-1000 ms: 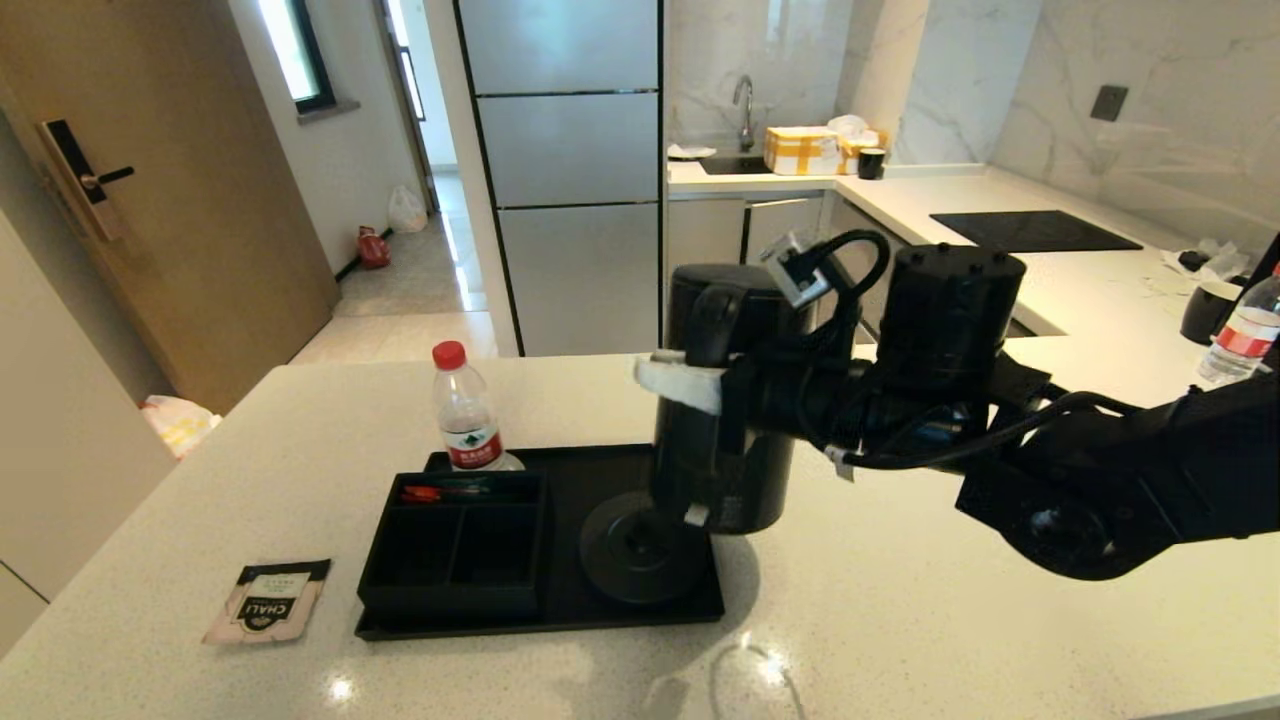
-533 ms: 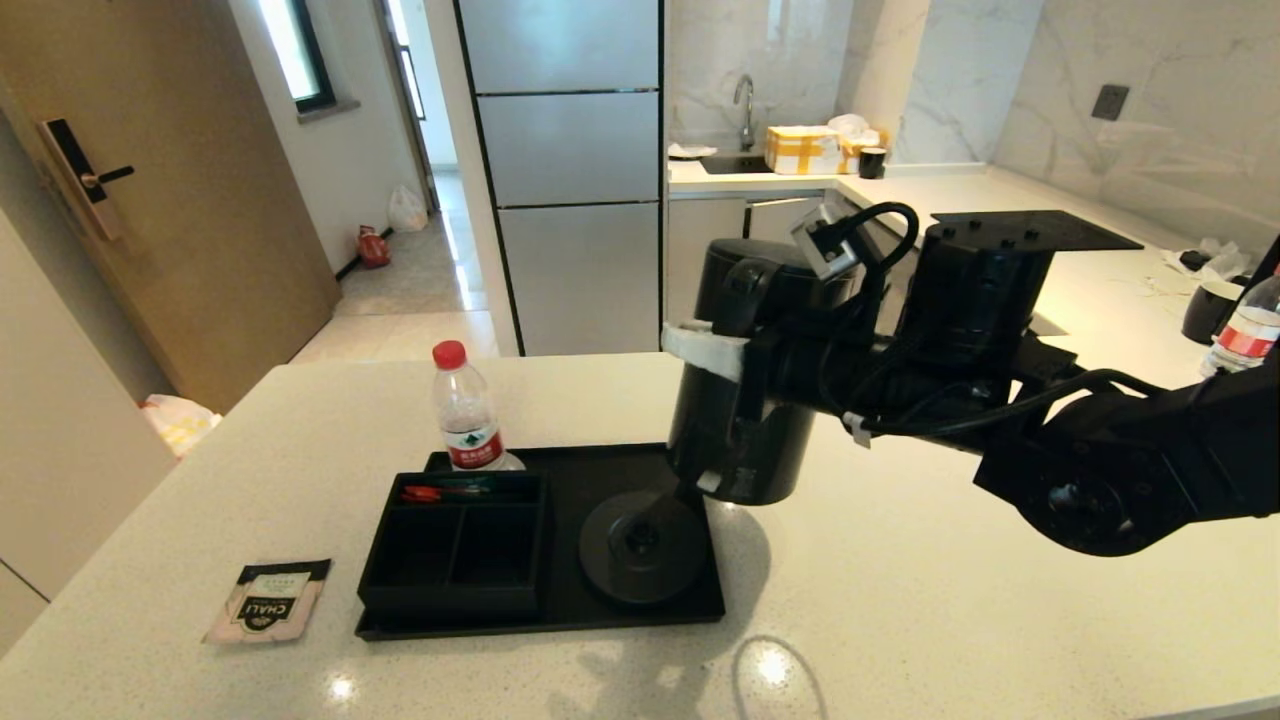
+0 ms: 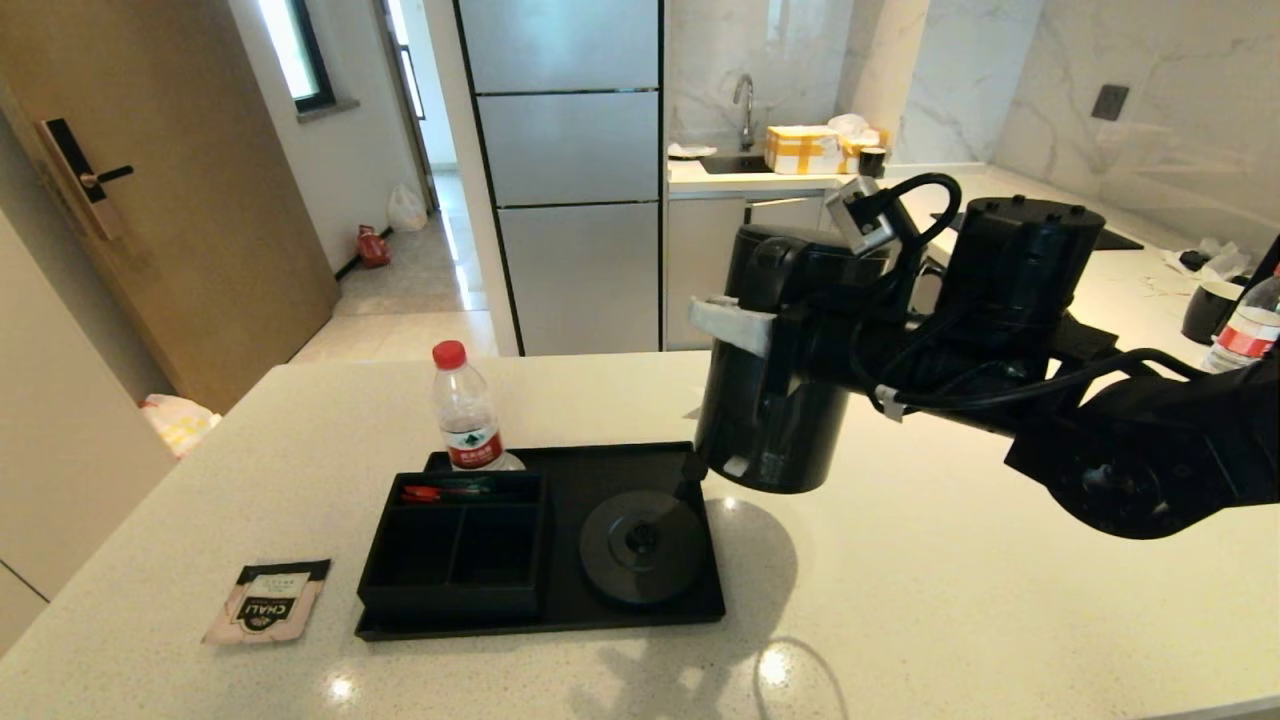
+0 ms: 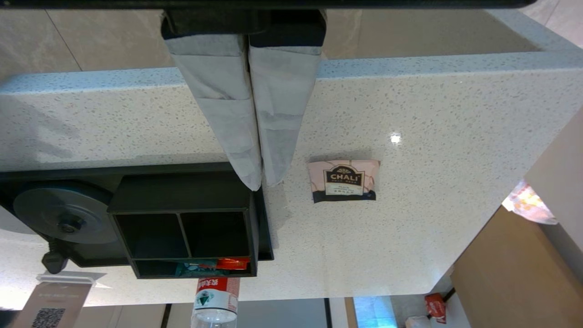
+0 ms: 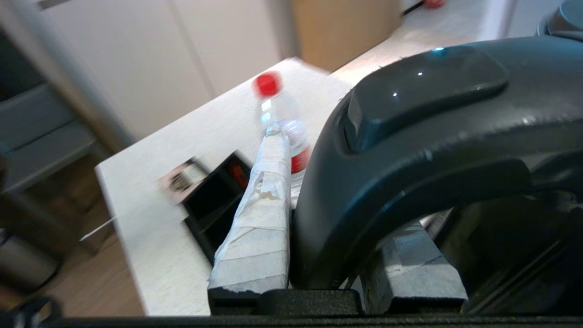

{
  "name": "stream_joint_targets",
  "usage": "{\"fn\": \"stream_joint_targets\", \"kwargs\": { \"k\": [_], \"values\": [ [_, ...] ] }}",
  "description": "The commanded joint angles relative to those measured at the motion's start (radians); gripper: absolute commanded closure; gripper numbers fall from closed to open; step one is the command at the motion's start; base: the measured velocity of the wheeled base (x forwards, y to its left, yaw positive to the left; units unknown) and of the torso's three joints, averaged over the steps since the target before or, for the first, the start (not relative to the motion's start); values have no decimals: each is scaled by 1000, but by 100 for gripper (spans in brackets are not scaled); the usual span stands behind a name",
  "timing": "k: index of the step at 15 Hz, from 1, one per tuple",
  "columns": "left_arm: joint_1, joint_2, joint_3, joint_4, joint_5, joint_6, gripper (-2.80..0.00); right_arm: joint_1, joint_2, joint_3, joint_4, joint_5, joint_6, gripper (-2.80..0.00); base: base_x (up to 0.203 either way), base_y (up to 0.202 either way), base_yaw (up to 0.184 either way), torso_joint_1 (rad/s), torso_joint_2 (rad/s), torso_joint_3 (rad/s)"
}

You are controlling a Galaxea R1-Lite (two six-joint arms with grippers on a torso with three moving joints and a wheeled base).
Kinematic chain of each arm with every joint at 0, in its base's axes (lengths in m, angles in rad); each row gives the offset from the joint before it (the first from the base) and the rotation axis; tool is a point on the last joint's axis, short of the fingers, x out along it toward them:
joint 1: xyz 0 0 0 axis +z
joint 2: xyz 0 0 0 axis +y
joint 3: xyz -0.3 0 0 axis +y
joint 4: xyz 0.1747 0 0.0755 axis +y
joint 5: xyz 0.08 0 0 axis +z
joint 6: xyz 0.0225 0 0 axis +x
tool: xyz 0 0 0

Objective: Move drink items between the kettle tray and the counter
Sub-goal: Place it on the right

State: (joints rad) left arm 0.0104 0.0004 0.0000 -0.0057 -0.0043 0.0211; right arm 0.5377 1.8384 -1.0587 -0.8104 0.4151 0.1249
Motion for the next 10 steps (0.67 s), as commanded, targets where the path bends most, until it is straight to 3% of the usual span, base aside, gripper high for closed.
{"fn": "stream_joint_targets", "kwargs": {
  "k": [1,9,10],
  "values": [
    [0,-2,0,0,0,0,0,-19,-24,0,-1,2,1,0,0,0,0,0,0,0],
    [1,0,0,0,0,0,0,-48,-32,3,24,-1,0,0,0,0,0,0,0,0],
    [0,-2,0,0,0,0,0,-79,-39,17,27,-21,-7,0,0,0,0,0,0,0]
  ]
}}
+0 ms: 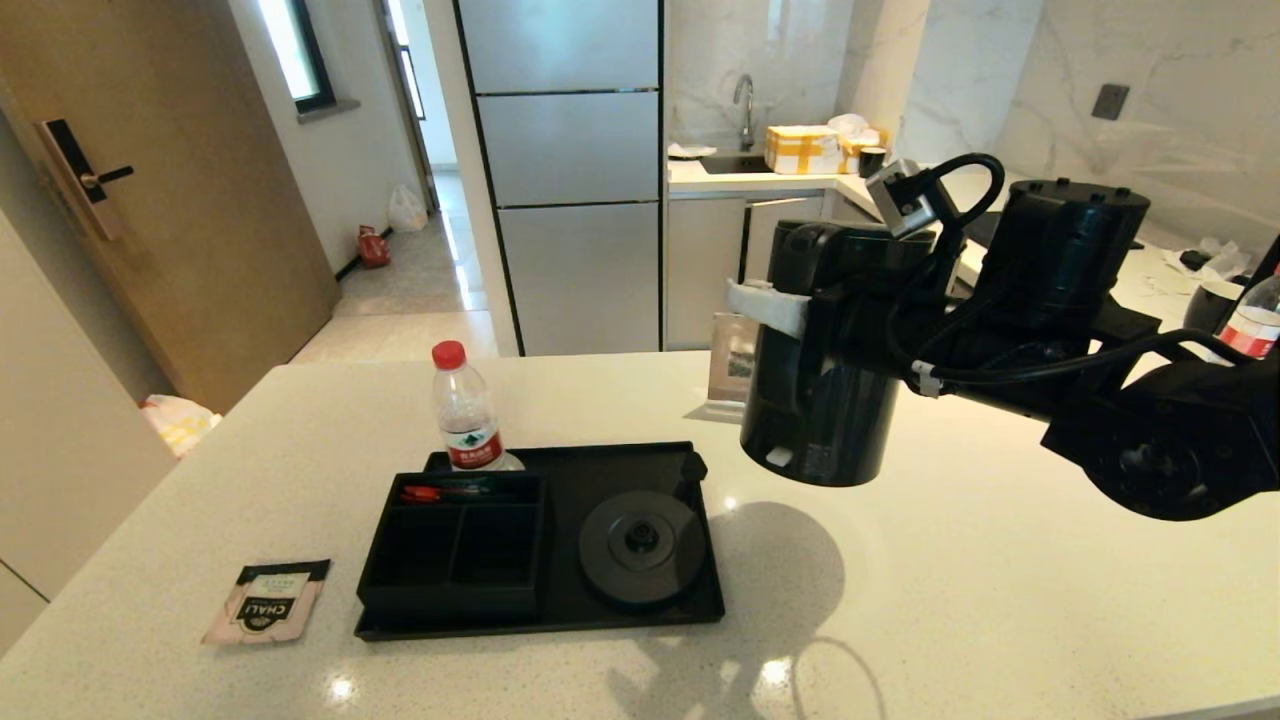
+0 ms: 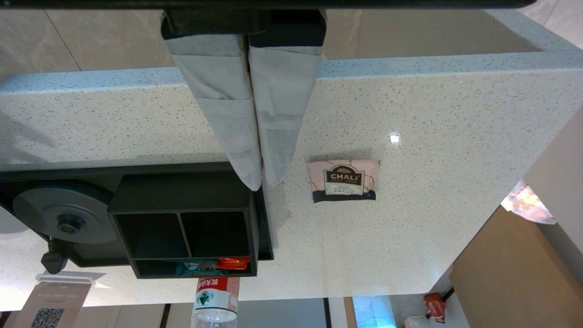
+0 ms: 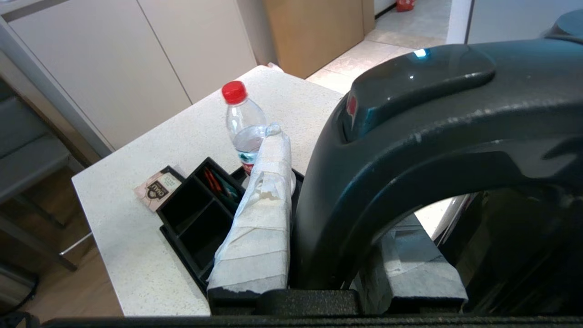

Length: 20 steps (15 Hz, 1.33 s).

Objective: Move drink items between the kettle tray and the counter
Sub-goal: Place it on the right

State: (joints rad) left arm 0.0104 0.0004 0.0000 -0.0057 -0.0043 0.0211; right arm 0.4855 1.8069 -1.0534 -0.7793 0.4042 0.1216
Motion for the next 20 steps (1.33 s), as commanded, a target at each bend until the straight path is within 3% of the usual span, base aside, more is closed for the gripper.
{"fn": "stream_joint_targets", "kwargs": {
  "k": [1,3,11,15,18,20],
  "values": [
    [0,0,2,0,0,0,0,-51,-24,26,-1,-37,-11,0,0,0,0,0,0,0],
    [2,0,0,0,0,0,0,-51,-26,31,0,-65,-34,0,0,0,0,0,0,0],
    [0,0,0,0,0,0,0,-51,26,49,-17,-351,-204,0,0,0,0,0,0,0],
    [0,0,0,0,0,0,0,-51,26,49,-17,-351,-204,0,0,0,0,0,0,0],
    [2,0,0,0,0,-1,0,-50,145,59,-151,-474,-247,0,0,0,0,0,0,0],
    [0,0,0,0,0,0,0,-52,255,94,-310,-615,-267,0,0,0,0,0,0,0]
  ]
}}
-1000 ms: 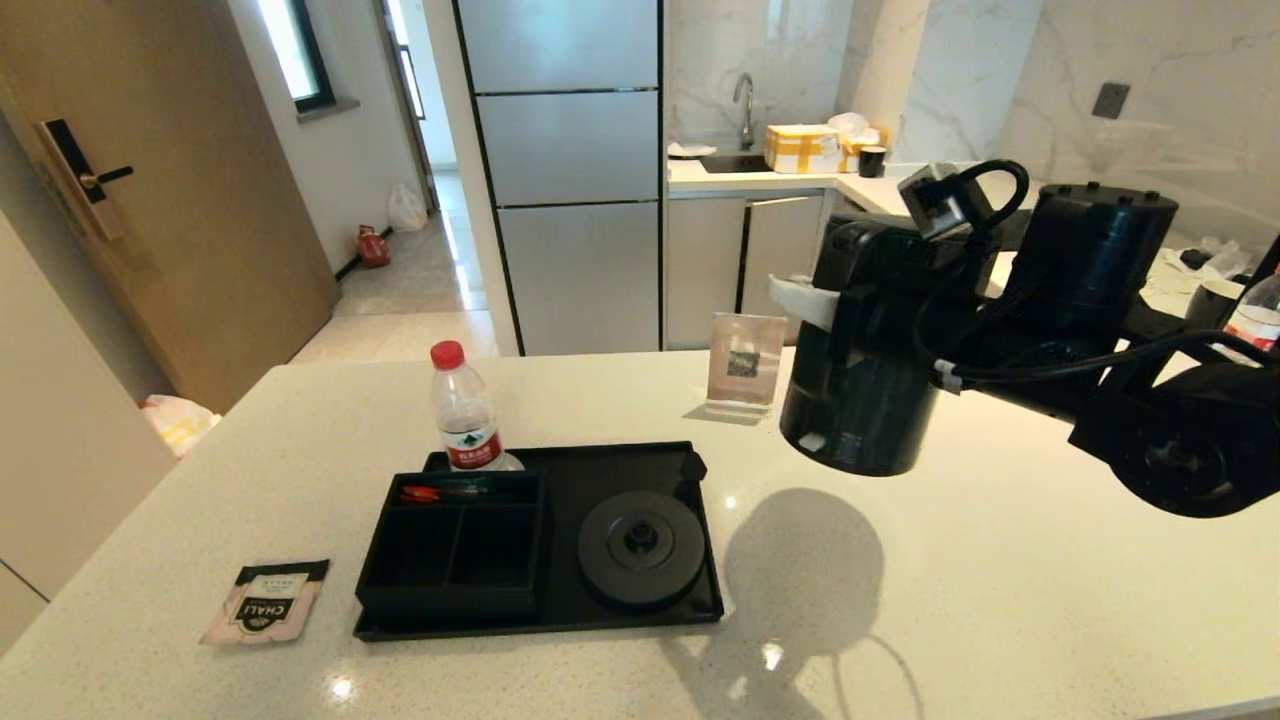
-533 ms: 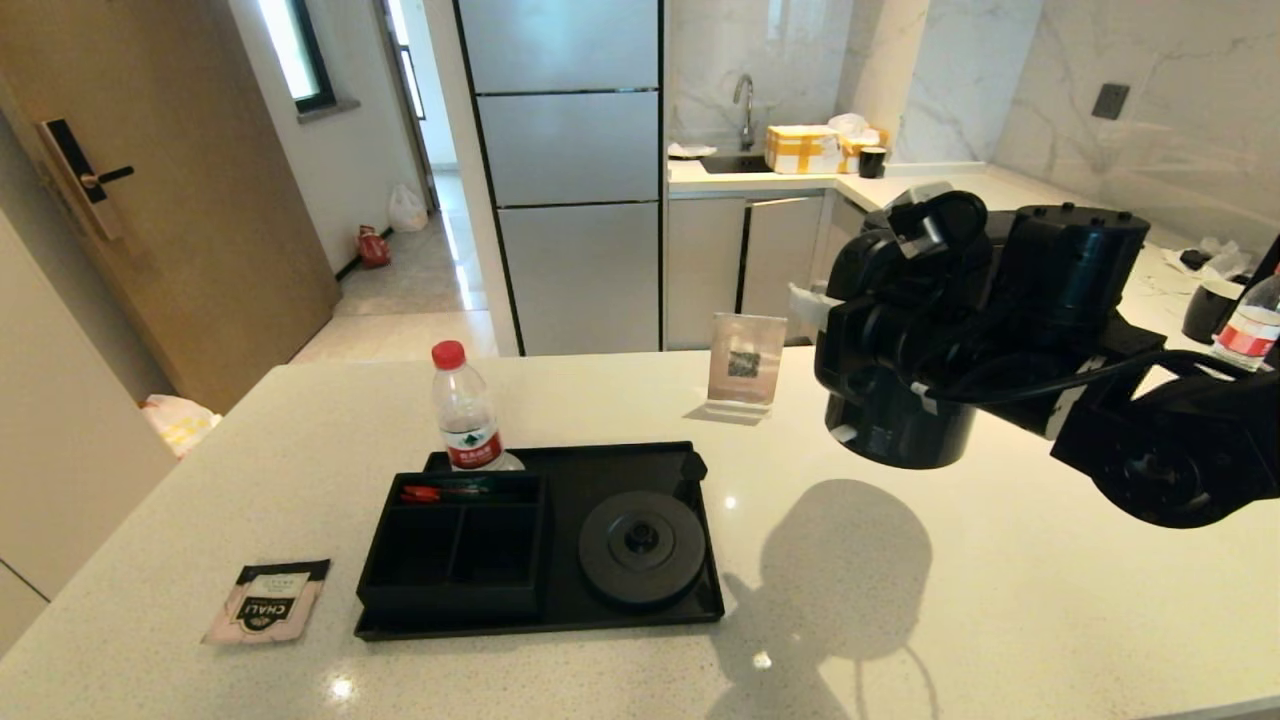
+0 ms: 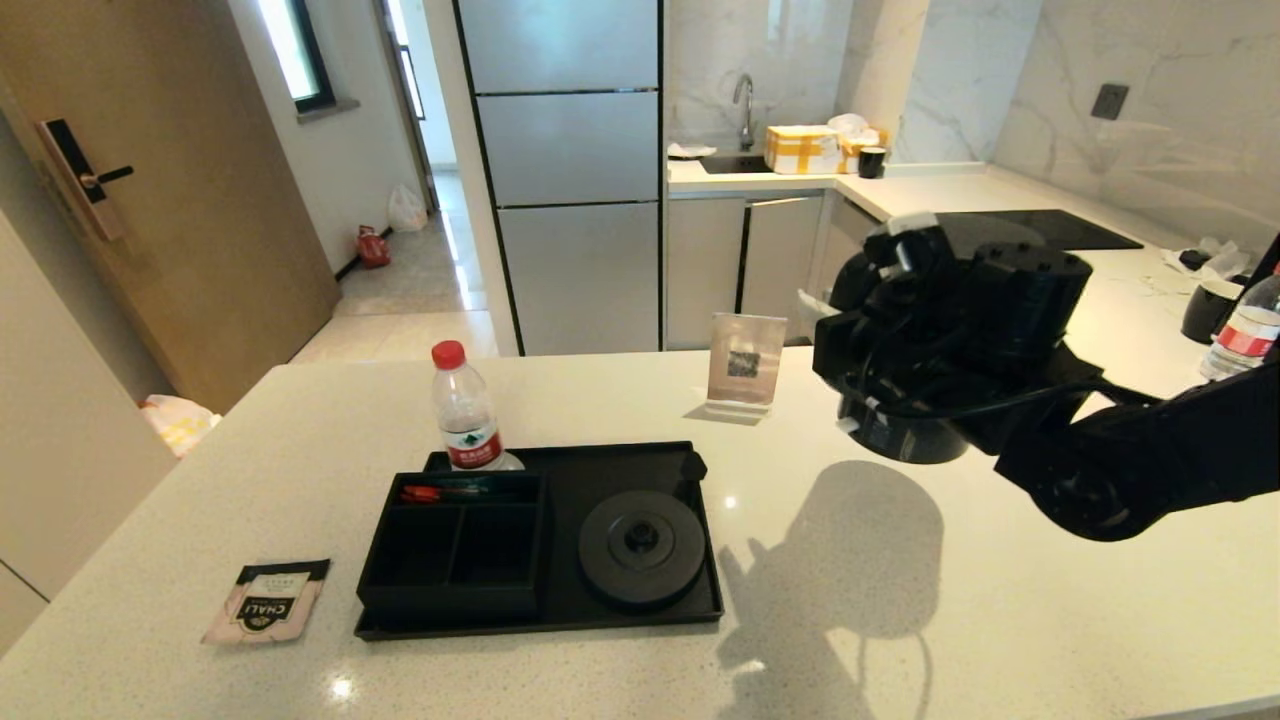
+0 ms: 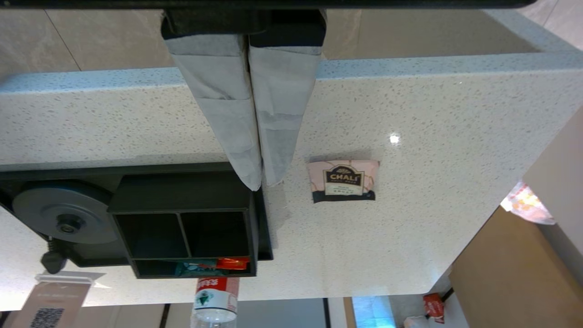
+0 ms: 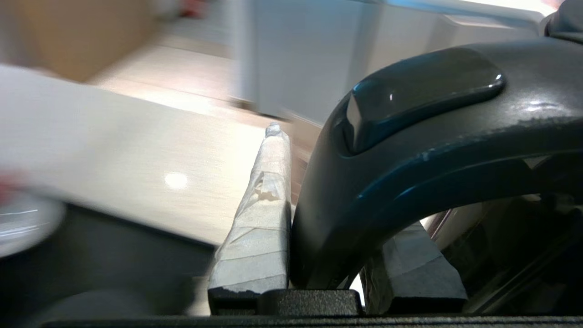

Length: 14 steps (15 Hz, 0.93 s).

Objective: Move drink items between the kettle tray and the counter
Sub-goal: Place it on the right

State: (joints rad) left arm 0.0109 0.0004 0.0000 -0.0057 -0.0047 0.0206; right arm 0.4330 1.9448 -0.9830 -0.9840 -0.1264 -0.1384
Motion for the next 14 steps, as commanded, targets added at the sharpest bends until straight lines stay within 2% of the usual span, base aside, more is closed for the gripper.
{"fn": "stream_joint_targets", "kwargs": {
  "k": [1,3,6,14],
  "values": [
    [1,0,1,0,0,1,0,0,148,63,-189,-134,-10,0,0,0,0,0,0,0],
    [1,0,0,0,0,1,0,-2,195,90,-272,-213,-15,0,0,0,0,0,0,0],
    [0,0,0,0,0,1,0,-13,235,90,-311,-256,-9,0,0,0,0,0,0,0],
    [1,0,0,0,0,-1,0,-28,283,70,-323,-276,-3,0,0,0,0,0,0,0]
  ]
}}
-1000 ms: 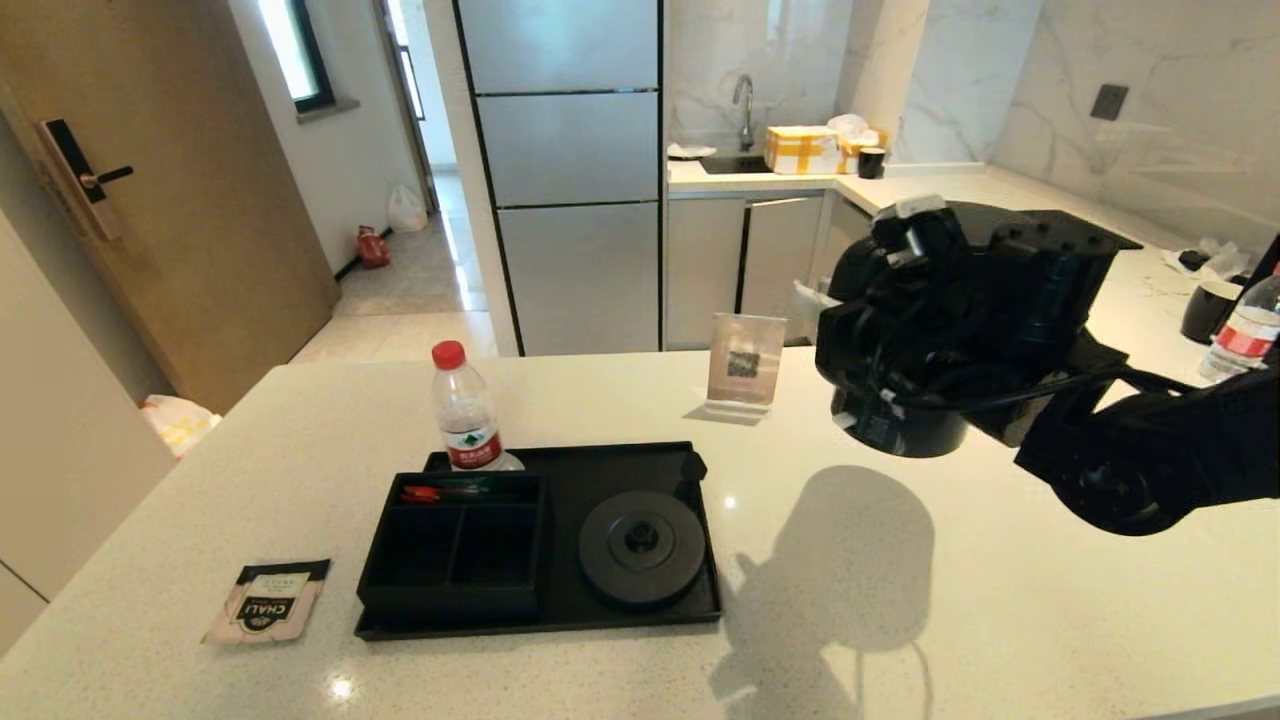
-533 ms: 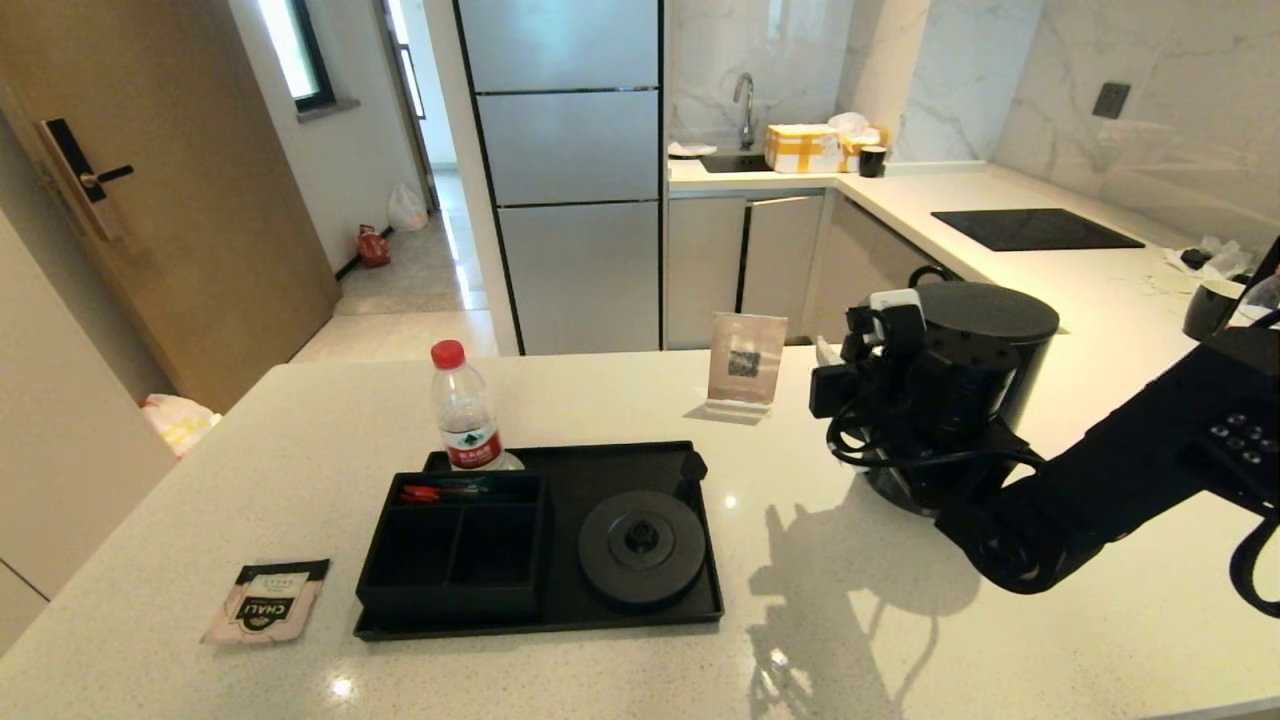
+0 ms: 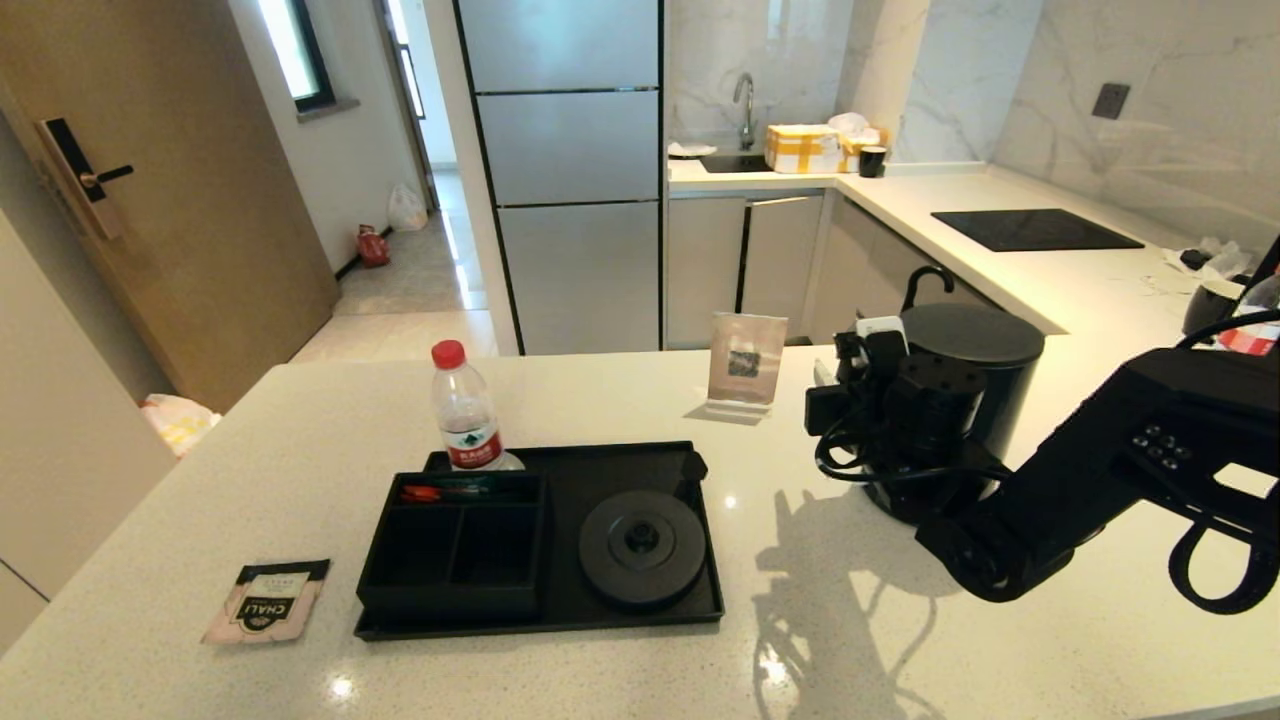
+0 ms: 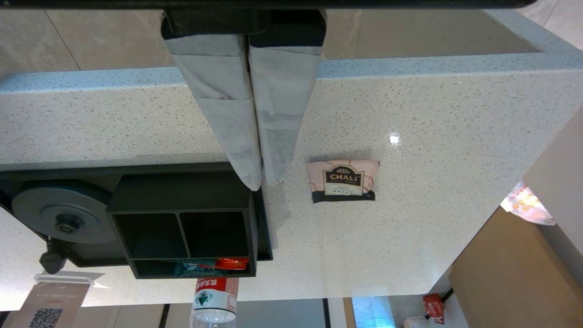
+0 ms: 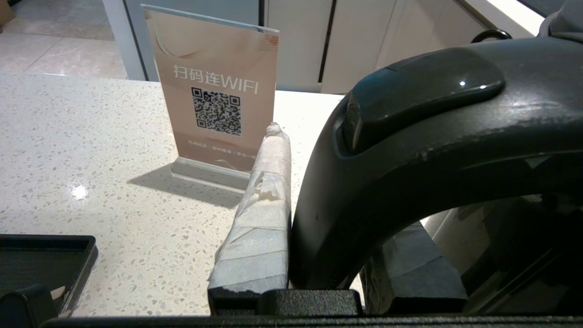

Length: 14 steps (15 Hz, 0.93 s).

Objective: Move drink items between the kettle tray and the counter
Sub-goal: Place it on the right

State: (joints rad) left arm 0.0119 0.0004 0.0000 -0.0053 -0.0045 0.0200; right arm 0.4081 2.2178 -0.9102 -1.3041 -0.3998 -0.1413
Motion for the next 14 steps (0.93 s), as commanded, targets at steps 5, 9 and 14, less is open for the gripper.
{"fn": "stream_joint_targets", "kwargs": {
  "k": [5,9,14],
  "values": [
    [0,0,0,-1,0,1,0,-22,10,-10,-3,-25,0,-280,0,0,0,0,0,0],
    [0,0,0,-1,0,1,0,-33,-9,8,-3,-19,4,-280,0,0,0,0,0,0],
    [0,0,0,-1,0,0,0,-34,-50,79,-43,-19,6,-280,0,0,0,0,0,0]
  ]
}}
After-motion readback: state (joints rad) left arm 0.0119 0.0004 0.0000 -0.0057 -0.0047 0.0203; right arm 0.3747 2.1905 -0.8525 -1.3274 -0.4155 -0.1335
